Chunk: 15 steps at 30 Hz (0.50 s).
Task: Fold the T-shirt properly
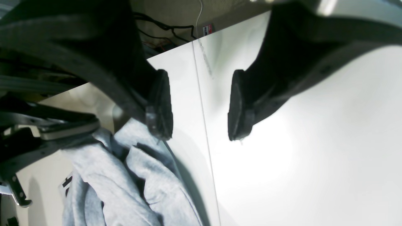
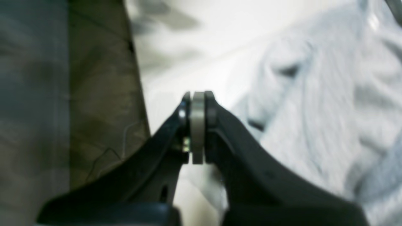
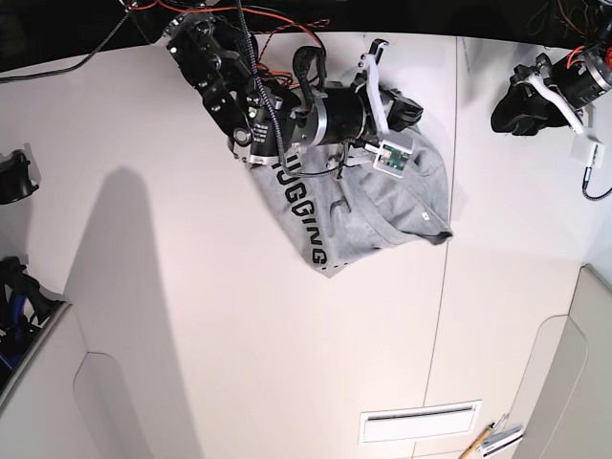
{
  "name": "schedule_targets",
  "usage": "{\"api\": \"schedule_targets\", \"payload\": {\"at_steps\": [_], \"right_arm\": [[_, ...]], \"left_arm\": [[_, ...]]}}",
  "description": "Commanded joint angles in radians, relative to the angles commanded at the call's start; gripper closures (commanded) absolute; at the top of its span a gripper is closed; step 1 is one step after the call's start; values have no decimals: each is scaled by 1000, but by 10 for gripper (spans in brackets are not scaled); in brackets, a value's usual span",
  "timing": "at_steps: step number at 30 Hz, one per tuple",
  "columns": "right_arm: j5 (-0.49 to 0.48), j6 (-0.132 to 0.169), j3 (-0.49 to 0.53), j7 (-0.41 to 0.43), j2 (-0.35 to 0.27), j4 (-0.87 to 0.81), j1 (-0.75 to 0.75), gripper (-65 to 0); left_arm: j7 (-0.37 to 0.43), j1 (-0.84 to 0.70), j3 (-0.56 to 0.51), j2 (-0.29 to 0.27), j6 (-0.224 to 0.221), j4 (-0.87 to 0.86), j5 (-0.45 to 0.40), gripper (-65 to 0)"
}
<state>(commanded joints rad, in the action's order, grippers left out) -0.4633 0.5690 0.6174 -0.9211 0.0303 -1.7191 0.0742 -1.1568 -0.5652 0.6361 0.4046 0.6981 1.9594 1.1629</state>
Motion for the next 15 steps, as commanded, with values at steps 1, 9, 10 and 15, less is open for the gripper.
{"api": "schedule_targets", "payload": {"at_steps": [1,9,10,15], "right_arm": [[3,0,0,0,6,0,0,0],[68,-16,-2,0,65,-7,3,-300],[93,-20,-4,1,71,-7,3,-324],[296,-98,-5,21,71,-7,3,-326]], "left_arm": [[0,0,0,0,0,0,0,-319],[-5,0,0,0,0,0,0,-319],[-8,0,0,0,0,0,0,-319],[-11,0,0,0,0,0,0,-319]]}}
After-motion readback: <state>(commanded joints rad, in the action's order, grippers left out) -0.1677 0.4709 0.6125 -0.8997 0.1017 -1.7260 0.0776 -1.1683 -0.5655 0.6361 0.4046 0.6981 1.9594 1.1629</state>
